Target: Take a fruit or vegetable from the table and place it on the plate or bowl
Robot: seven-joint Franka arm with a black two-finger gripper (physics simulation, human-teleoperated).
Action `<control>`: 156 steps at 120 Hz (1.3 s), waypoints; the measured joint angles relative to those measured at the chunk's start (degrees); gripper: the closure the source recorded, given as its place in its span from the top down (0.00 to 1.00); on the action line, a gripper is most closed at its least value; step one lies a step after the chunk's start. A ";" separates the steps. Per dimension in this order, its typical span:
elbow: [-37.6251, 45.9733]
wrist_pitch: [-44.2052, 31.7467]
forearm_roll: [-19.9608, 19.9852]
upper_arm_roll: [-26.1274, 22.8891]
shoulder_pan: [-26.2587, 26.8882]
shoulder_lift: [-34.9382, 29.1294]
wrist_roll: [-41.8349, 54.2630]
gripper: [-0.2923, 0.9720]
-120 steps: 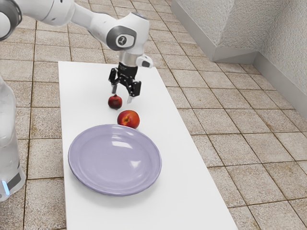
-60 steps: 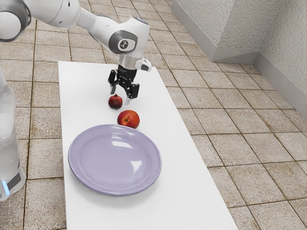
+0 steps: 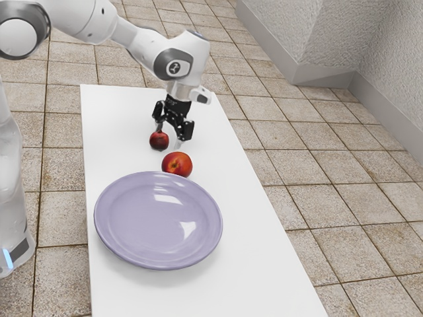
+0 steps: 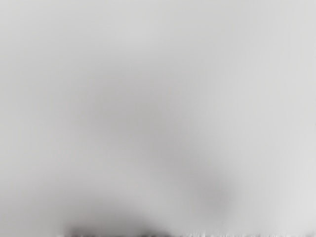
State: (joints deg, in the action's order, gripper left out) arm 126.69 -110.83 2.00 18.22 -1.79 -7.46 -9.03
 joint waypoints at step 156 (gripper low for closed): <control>3.85 -1.80 -0.26 1.34 -0.01 -2.58 0.61 0.46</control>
State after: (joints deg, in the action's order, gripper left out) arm 130.54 -112.63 1.75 19.56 -1.79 -10.04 -8.42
